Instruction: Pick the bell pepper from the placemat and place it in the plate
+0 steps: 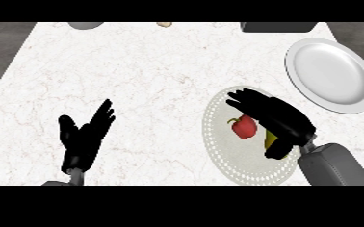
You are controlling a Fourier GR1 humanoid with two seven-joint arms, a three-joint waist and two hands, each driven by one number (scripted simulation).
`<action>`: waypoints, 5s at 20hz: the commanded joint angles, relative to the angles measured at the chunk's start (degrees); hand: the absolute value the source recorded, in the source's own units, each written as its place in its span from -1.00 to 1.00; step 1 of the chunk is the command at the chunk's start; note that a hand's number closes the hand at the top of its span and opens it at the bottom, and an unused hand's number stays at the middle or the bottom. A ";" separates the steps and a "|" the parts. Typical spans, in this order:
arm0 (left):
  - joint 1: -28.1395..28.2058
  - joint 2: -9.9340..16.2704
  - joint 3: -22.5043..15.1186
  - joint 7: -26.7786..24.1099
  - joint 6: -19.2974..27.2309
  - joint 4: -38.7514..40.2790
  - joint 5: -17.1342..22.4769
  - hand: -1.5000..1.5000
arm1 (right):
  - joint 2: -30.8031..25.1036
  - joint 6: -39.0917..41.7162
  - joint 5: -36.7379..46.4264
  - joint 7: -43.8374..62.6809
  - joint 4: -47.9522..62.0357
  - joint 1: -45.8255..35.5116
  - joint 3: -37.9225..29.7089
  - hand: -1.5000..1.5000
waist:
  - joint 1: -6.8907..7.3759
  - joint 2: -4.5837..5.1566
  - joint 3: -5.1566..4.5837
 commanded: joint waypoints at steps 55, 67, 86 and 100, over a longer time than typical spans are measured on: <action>2.83 -6.08 4.95 0.22 -5.15 -1.07 -6.18 0.00 | 10.84 -8.15 -35.34 -0.75 -13.99 22.97 -38.92 1.00 | 0.16 0.05 0.03; 0.02 -8.15 3.79 0.15 -4.63 1.18 -8.24 0.00 | -3.00 -18.78 -32.26 -14.97 31.96 -7.04 -50.63 1.00 | 1.54 0.57 0.13; -2.34 -6.58 4.33 -0.25 -6.56 2.23 -8.85 0.00 | -15.41 -19.80 -17.87 -14.51 70.27 -27.12 -42.92 -1.00 | 5.80 2.21 0.40; -2.36 -6.49 5.13 1.31 -7.14 0.01 -7.30 0.00 | -17.26 -6.30 -31.65 -24.09 75.81 -28.99 -56.23 -1.00 | 5.01 2.25 0.67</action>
